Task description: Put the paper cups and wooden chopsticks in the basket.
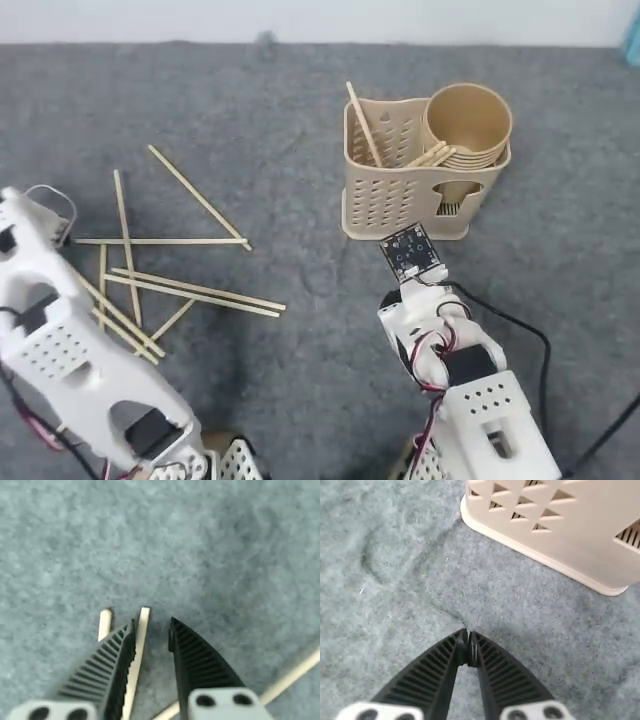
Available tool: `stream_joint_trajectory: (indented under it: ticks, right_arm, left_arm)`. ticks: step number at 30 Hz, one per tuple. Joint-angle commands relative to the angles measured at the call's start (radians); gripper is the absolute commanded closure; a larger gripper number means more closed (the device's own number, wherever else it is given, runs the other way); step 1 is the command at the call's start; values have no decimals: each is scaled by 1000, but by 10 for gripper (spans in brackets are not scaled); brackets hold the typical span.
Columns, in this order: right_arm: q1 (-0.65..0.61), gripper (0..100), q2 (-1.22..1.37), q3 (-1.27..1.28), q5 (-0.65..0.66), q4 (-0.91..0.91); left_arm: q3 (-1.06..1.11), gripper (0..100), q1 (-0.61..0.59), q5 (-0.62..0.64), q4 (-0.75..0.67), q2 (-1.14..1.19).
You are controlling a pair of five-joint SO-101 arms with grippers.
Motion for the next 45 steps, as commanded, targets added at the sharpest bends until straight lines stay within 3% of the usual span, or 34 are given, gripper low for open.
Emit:
stream_joint_trajectory:
  ticks: [1, 4, 7, 15, 27, 36, 41, 45]
  right_arm:
    - [-7, 983, -19, -5, 15, -25]
    - [-7, 983, -19, -5, 15, -25]
    - [-7, 983, -19, -5, 15, -25]
    - [-7, 983, -19, -5, 15, -24]
    - [-5, 984, -19, -6, 15, -25]
    - [-1, 986, -19, -8, 12, -25]
    - [-1, 986, -19, -8, 12, -24]
    - [-1, 986, -19, -9, 12, -22]
  left_arm:
    - [25, 896, 9, -8, 0, -14]
    - [47, 905, 9, -8, -2, -14]
    - [50, 993, 9, -8, -2, -14]
    - [22, 988, 8, -8, 35, -74]
    - [-10, 988, 20, -3, 146, -568]
    - [-5, 988, 141, -58, 112, -891]
    - [202, 988, 229, -157, 98, -1160]
    - [463, 988, 290, -160, -94, -1415]
